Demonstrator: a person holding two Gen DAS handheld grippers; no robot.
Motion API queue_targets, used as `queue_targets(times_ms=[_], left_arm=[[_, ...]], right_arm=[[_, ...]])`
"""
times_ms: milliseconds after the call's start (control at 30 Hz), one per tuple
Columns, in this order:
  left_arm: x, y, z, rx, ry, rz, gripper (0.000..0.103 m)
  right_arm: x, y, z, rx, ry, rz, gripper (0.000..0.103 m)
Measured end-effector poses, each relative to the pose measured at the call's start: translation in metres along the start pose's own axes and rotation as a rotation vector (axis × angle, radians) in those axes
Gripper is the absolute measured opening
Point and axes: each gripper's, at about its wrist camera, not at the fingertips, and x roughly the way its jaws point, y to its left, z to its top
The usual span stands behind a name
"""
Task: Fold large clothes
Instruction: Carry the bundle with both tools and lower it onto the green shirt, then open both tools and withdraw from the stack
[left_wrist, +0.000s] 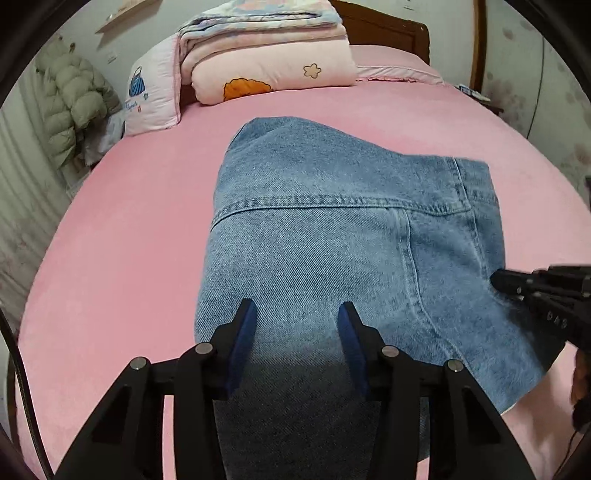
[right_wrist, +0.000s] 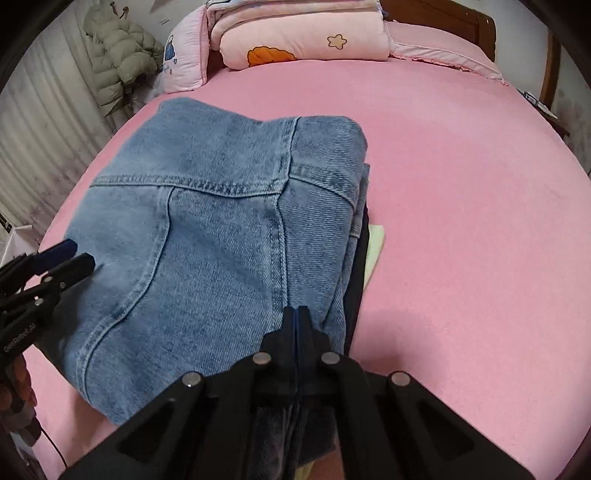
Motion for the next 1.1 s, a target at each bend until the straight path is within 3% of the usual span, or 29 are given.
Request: queue_targets(times_ms=[133,200,267,433,533,633,733,933,1100], left_arm=[[-0.006,0.003,0.006,-0.025,0.029,0.007,0.046],[-0.016,0.001,0.008,-0.067,0.059,-0.009,0.052],[-0.03,-0.002,0.008,-0.1,0.07,-0.013,0.065],[-0.084,-0.021,0.008,-0.114,0.061,-0.018,0.073],[-0.117,-0.033,0.008,-0.134,0.067,-0.05,0.085],[-0.16,-0.05,0.006,-0.147,0.075,-0.049,0.085],[-0.202,-0.061,0.004,-0.173,0.068,-0.11,0.085],[-0.285,-0.089,-0.004,-0.213,0.053,-0.104,0.087],[-0.36,-0.129,-0.029,-0.239,0.006,-0.092,0.092]], right_arm=[[-0.008,0.008,0.004,-0.025,0.009,-0.024,0.0],[-0.019,0.008,0.004,-0.014,0.007,-0.017,0.0],[-0.033,0.009,0.002,-0.008,-0.006,-0.01,0.0],[-0.092,0.014,-0.007,-0.022,-0.065,-0.006,0.0],[-0.137,0.015,-0.013,-0.004,-0.115,0.003,0.0],[-0.174,0.014,-0.017,0.022,-0.142,0.008,0.002],[-0.219,0.014,-0.026,0.034,-0.168,0.01,0.002],[-0.293,0.006,-0.052,0.051,-0.164,0.017,0.002],[-0.361,-0.007,-0.091,0.046,-0.16,0.03,0.003]])
